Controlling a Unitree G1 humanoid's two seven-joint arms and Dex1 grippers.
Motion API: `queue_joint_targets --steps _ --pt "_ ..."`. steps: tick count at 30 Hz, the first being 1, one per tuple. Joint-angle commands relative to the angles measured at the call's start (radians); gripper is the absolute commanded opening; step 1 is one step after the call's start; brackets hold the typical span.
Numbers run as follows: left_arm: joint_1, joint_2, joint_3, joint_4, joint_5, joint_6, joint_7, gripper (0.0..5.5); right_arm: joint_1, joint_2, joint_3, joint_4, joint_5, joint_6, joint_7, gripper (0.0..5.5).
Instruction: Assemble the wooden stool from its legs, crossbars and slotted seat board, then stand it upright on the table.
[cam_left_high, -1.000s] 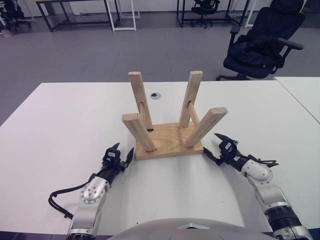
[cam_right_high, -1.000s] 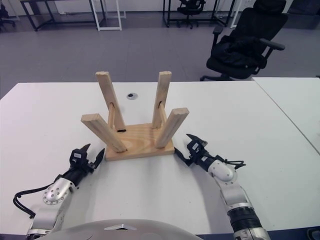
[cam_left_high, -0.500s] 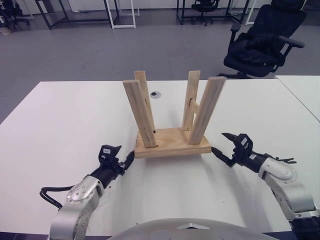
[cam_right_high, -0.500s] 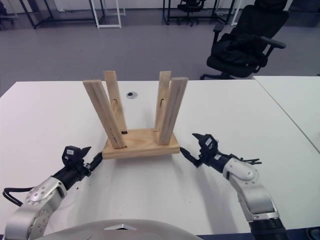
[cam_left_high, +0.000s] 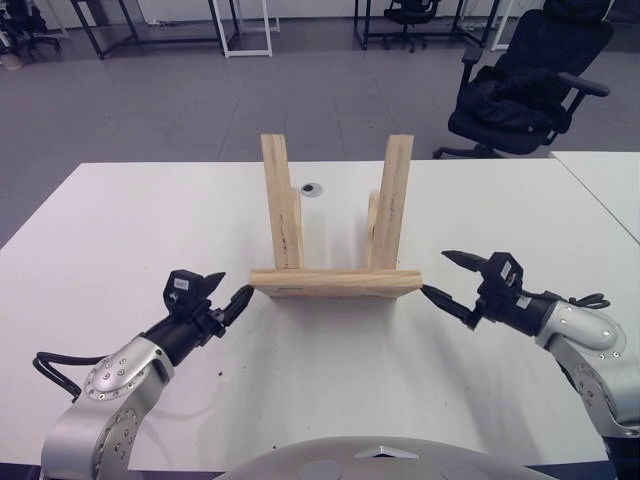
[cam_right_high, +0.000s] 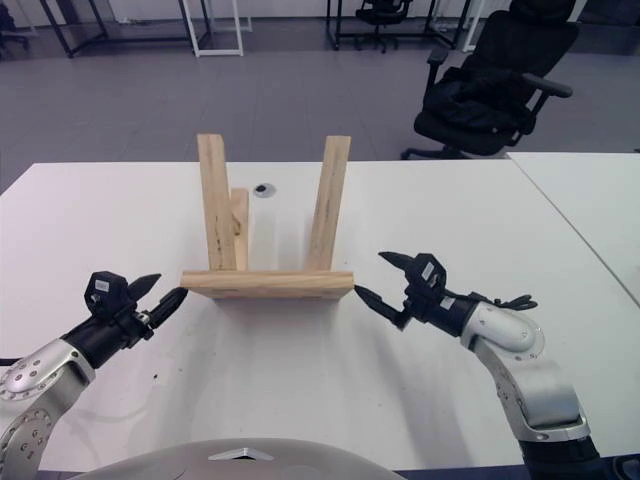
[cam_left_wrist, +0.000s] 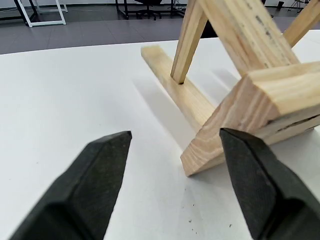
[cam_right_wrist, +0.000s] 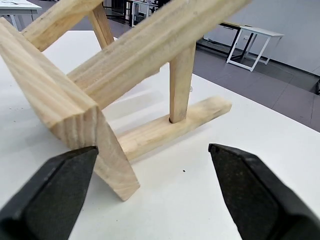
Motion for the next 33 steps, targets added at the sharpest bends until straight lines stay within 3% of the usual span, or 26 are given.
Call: queue_joint_targets --steps 1,5,9,13,18,20,30,33 --pt "-0.004 0.019 -0.044 -0.014 -0.030 -0.014 -0.078 3.29 0.011 -0.013 0.044 -0.015 0.001 -0.010 0.062 4.14" --pt "0.001 0.070 -0.005 0.050 0.006 -0.074 -0.138 3.29 0.020 -0.055 0.039 0.043 -0.062 -0.053 0.089 4.14" --pt "0.008 0.233 -0.007 0.241 0.095 -0.192 -0.363 3.29 0.018 -0.155 0.036 0.145 -0.109 -0.102 0.213 4.14" --pt "-0.096 0.301 -0.096 0.360 0.117 -0.261 -0.553 3.29 -0.080 -0.165 0.110 0.224 -0.082 -0.119 0.362 4.14" --pt "-0.300 0.264 -0.237 0.493 0.188 -0.322 -0.621 3.29 -0.228 -0.089 0.193 0.386 -0.128 -0.177 0.402 4.14" --pt "-0.333 0.252 -0.279 0.526 0.211 -0.350 -0.642 3.34 -0.259 -0.068 0.210 0.414 -0.135 -0.195 0.408 3.83" --pt "-0.421 0.235 -0.305 0.622 0.243 -0.434 -0.692 1.75 -0.281 -0.038 0.240 0.380 -0.114 -0.190 0.459 2.04" --pt "-0.431 0.234 -0.299 0.587 0.225 -0.423 -0.700 1.71 -0.276 -0.056 0.242 0.375 -0.116 -0.188 0.481 1.57"
